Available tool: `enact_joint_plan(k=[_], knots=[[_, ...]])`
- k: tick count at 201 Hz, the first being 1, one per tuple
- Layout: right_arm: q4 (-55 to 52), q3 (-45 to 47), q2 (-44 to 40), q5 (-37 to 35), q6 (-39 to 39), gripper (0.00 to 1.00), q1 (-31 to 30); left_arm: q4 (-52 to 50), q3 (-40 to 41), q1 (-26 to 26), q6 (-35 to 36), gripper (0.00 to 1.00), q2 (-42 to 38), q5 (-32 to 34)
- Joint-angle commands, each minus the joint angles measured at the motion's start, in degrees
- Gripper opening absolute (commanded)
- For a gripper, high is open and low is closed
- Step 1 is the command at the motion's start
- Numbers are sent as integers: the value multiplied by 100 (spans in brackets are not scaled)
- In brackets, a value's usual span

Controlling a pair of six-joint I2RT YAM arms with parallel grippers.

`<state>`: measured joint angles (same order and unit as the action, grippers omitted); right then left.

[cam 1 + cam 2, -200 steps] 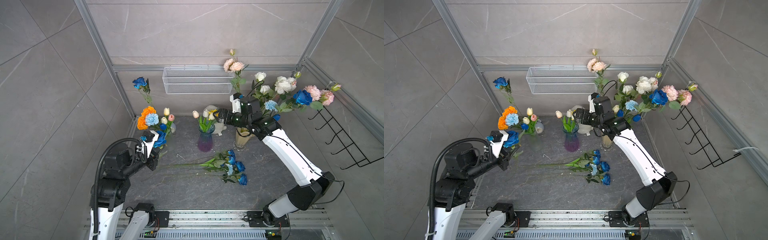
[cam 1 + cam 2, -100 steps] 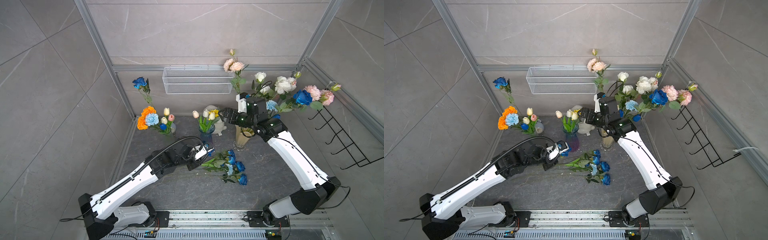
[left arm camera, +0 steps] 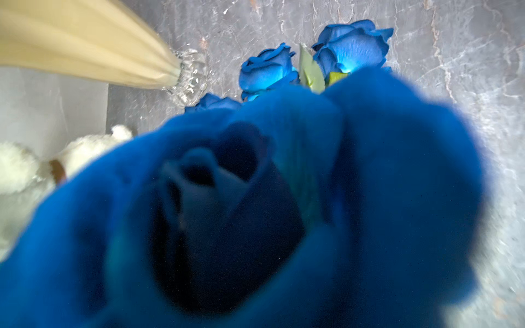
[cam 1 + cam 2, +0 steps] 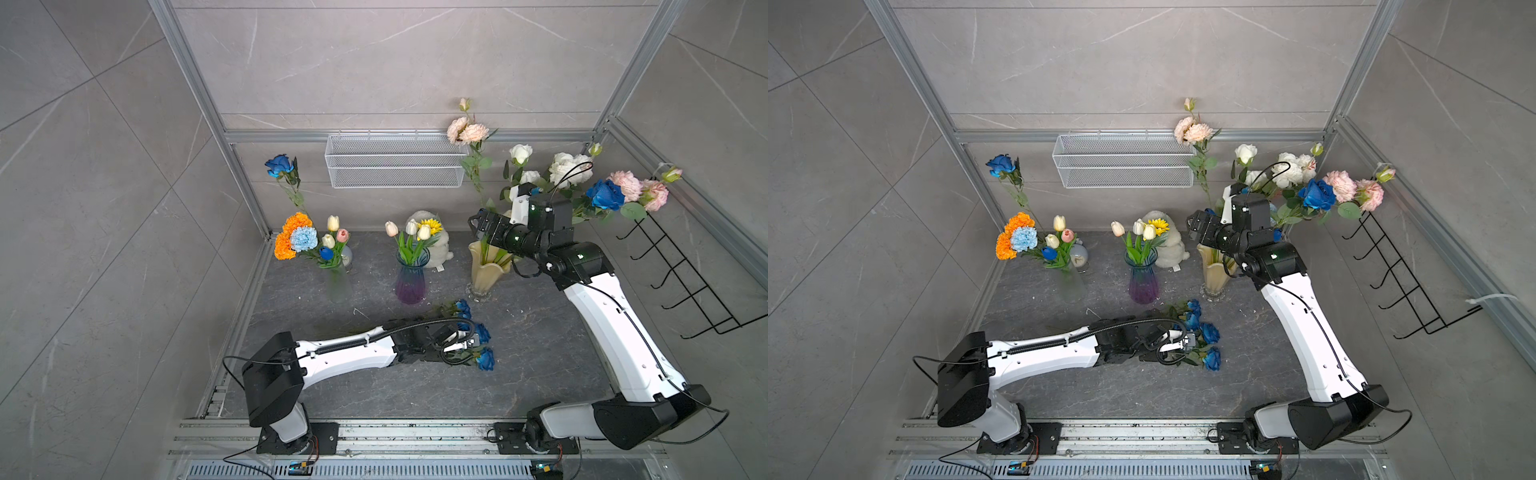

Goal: Pick out blue flowers from the vase
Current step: Place the flower at the center of the board.

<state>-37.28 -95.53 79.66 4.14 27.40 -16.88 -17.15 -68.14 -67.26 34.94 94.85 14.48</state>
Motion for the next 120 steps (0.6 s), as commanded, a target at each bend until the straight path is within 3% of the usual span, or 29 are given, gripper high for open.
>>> enact_joint_plan(k=[1,15,60,120], knots=[[-108,156,-126,111,-95,99,34,574,-277,1,48,0,128,-38],[-111,191,-137,155,-125,99,27,596,-339,-2,-88,16,253,-140],[-145,155,-114,293,-251,99,31,834,-359,36,-594,49,368,-251],[-75,105,-47,772,-365,99,-27,880,-171,714,-1764,58,-392,-452]])
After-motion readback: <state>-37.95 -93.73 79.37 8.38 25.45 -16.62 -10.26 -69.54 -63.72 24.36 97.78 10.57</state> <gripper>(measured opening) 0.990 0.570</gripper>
